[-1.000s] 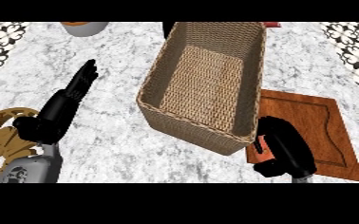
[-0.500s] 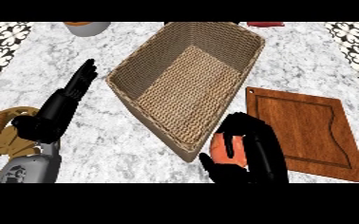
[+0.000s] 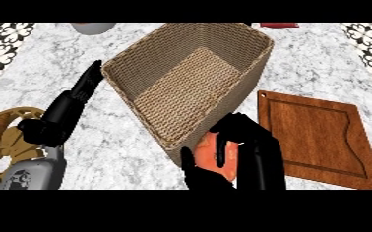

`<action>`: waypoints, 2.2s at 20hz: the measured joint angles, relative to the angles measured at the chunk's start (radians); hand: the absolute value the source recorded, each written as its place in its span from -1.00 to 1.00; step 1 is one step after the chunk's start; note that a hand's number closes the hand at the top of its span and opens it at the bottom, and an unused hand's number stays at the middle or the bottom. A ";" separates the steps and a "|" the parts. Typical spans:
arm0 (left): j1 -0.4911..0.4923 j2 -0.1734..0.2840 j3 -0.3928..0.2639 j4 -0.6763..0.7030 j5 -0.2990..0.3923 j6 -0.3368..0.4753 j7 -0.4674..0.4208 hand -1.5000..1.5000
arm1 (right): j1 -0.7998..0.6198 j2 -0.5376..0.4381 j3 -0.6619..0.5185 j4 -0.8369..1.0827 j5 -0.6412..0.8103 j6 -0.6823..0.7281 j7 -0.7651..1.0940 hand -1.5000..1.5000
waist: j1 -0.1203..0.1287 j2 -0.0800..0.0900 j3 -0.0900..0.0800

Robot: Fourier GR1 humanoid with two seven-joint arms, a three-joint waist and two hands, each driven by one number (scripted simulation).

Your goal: Pick the squash from the cutting board and place it in the basket

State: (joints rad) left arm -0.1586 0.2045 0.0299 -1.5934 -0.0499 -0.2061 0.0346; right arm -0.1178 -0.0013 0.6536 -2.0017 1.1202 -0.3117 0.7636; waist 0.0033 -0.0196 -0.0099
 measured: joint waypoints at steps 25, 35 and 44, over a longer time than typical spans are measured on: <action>-0.050 -0.025 -0.013 0.023 -0.016 0.011 0.004 0.00 | -0.772 -0.007 -0.284 0.421 0.139 0.047 0.425 1.00 | 0.025 0.020 0.008; -0.017 -0.008 0.012 0.012 -0.003 -0.012 -0.022 0.00 | -0.666 -0.004 -0.337 0.511 0.179 -0.074 0.327 1.00 | 0.007 0.020 0.010; -0.008 -0.014 0.017 0.011 -0.009 -0.010 -0.023 0.00 | -0.622 -0.003 -0.437 0.548 0.216 -0.238 0.253 -1.00 | 0.004 0.021 0.010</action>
State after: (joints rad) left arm -0.1665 0.1909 0.0471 -1.5827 -0.0591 -0.2158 0.0115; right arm -0.7398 -0.0041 0.2165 -1.4533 1.3365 -0.5493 1.0171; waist 0.0078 0.0011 0.0001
